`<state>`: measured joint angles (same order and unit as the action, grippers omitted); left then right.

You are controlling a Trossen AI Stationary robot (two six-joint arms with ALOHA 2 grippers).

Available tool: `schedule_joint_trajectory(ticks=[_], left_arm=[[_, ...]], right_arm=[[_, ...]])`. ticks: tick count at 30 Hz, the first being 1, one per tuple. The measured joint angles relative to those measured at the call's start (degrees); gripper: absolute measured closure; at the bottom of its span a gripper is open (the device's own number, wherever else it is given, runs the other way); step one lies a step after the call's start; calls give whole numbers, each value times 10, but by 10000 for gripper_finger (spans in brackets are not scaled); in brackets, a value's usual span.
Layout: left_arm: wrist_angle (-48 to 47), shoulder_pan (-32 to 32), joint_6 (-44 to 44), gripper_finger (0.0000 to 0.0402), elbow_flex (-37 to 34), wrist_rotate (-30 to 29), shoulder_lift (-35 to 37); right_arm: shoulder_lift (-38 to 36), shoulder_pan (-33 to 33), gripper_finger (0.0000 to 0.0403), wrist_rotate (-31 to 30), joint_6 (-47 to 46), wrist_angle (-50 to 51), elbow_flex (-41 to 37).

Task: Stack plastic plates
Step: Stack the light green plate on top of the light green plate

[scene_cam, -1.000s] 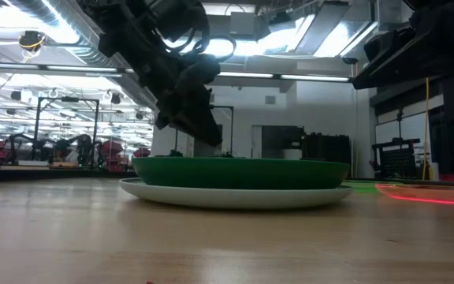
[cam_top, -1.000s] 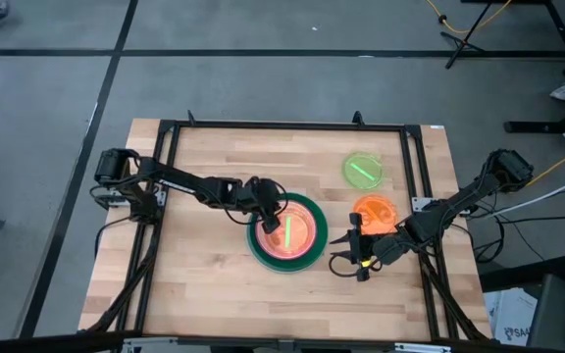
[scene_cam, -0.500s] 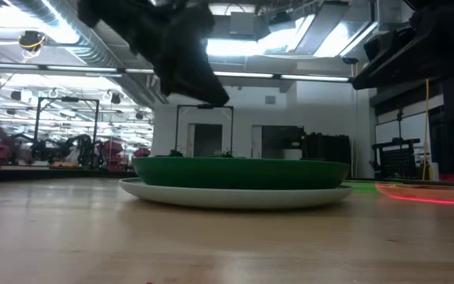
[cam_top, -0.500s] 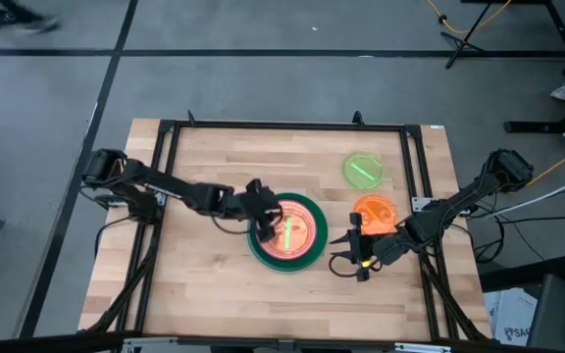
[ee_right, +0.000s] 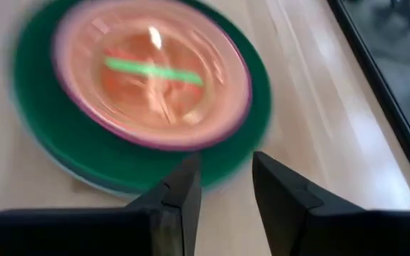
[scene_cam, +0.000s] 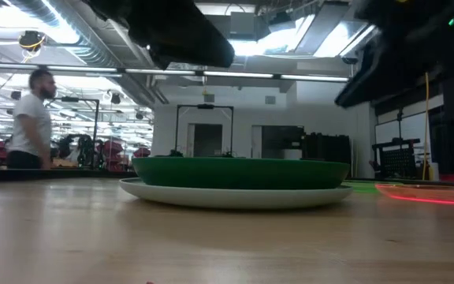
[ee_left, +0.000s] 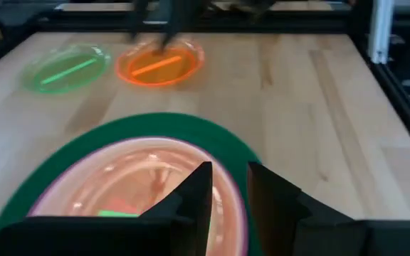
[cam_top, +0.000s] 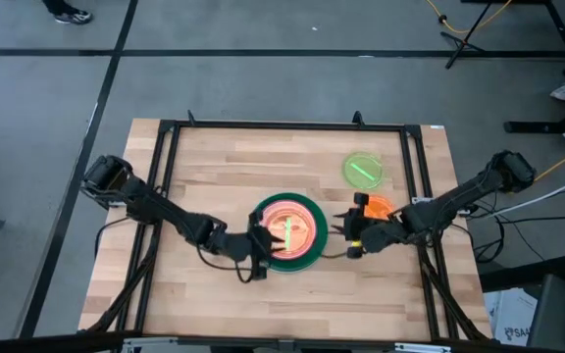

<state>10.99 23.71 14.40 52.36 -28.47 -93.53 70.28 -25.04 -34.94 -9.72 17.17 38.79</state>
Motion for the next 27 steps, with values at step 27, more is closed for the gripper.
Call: schedule_joint_trajectory(ticks=[27], left_arm=[[53,-2,-26,319,0,0,-48]], right_arm=[[1,277,285,86,-54,81,-47]])
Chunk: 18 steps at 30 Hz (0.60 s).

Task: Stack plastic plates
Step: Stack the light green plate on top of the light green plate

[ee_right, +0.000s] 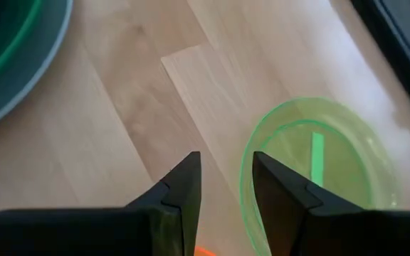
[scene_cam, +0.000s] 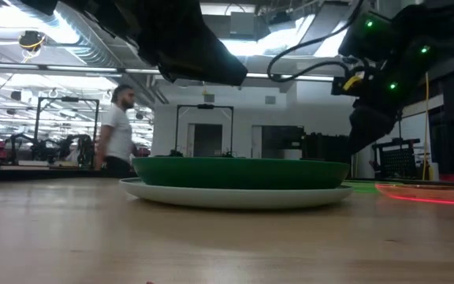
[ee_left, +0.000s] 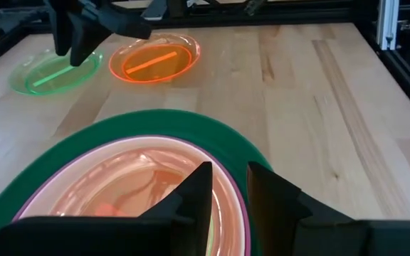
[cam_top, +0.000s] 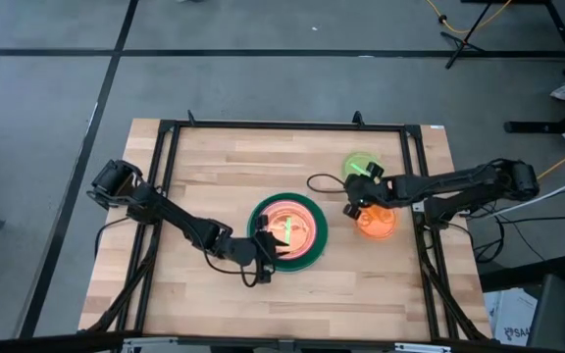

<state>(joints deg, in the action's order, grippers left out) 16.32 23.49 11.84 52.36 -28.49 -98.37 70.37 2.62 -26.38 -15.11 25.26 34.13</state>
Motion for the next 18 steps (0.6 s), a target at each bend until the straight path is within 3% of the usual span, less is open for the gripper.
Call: schedule_joint_trajectory(ticks=[18], left_arm=[[-1,0,0,319,0,0,0]], right_arm=[[1,85,285,40,20,-45,-7]])
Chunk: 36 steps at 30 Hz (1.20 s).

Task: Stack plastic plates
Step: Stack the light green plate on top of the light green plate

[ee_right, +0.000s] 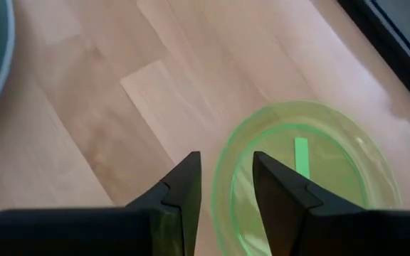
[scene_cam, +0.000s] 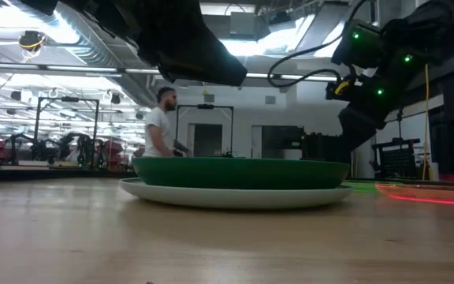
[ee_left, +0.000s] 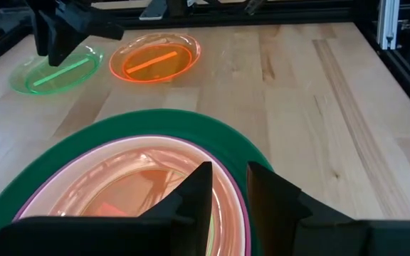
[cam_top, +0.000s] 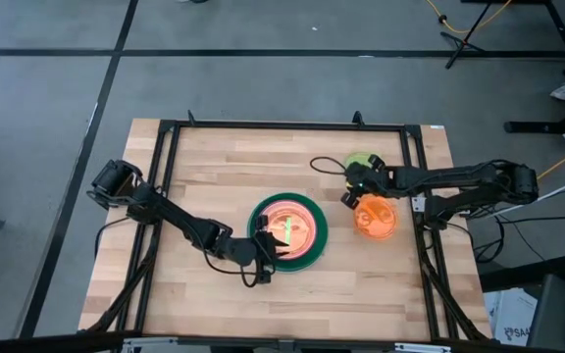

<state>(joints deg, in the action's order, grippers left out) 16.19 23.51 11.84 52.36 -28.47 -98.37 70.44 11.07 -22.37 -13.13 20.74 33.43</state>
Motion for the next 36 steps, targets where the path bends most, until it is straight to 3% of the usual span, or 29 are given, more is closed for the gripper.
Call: schedule_joint_trajectory(ticks=[12,22,31,36], left_arm=[[-1,0,0,319,0,0,0],[-2,0,0,319,0,0,0],[-2,0,0,319,0,0,0],[-2,0,0,319,0,0,0]], right_arm=[[101,-2,285,-7,9,-39,0],[147,5,285,-61,10,-44,5],[180,47,286,-30,19,-50,9],[182,46,322,-33,31,-53,8]])
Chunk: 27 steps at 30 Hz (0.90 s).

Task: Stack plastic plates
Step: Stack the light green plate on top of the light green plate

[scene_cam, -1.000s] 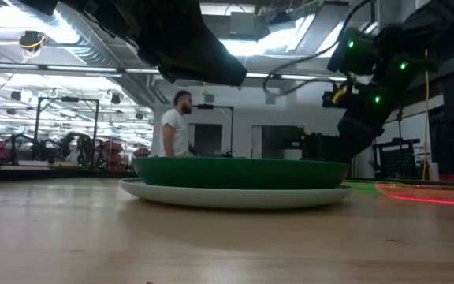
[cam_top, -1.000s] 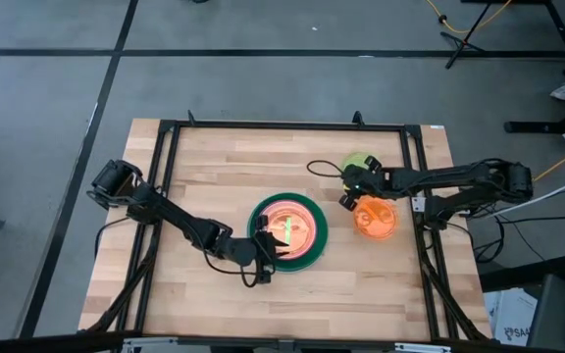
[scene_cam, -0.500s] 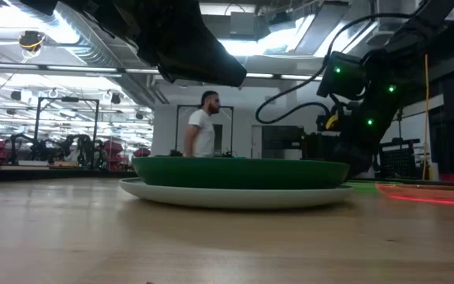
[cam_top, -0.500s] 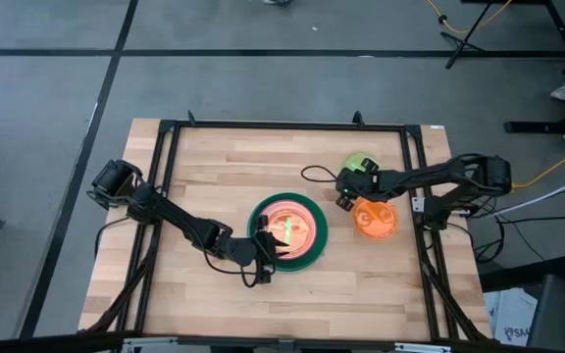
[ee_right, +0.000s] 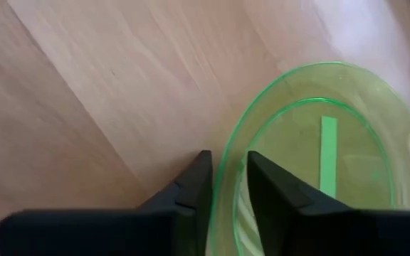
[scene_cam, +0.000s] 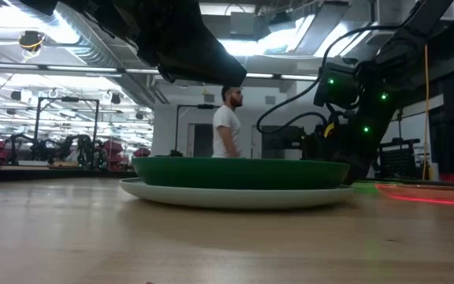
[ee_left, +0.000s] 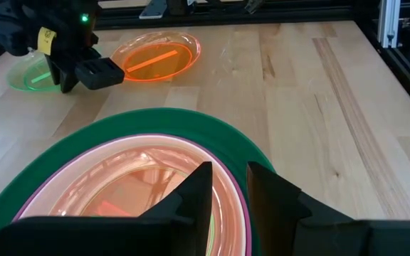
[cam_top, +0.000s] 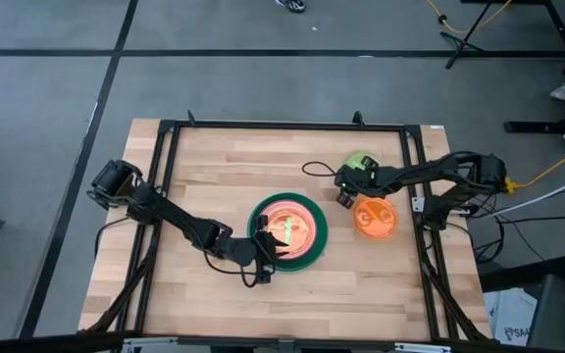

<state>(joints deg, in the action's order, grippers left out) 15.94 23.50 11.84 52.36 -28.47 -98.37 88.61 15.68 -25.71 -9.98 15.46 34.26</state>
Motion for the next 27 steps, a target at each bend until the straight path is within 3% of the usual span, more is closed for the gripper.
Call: schedule_joint_trajectory(ticks=[6,13,27], left_arm=[[0,0,0,319,0,0,0],[0,2,0,319,0,0,0],[-10,32,-23,319,0,-29,33]], right_arm=[[1,0,395,4,28,0,-1],[2,-10,397,-9,62,-13,-3],[-53,-139,400,-33,94,-24,-3]])
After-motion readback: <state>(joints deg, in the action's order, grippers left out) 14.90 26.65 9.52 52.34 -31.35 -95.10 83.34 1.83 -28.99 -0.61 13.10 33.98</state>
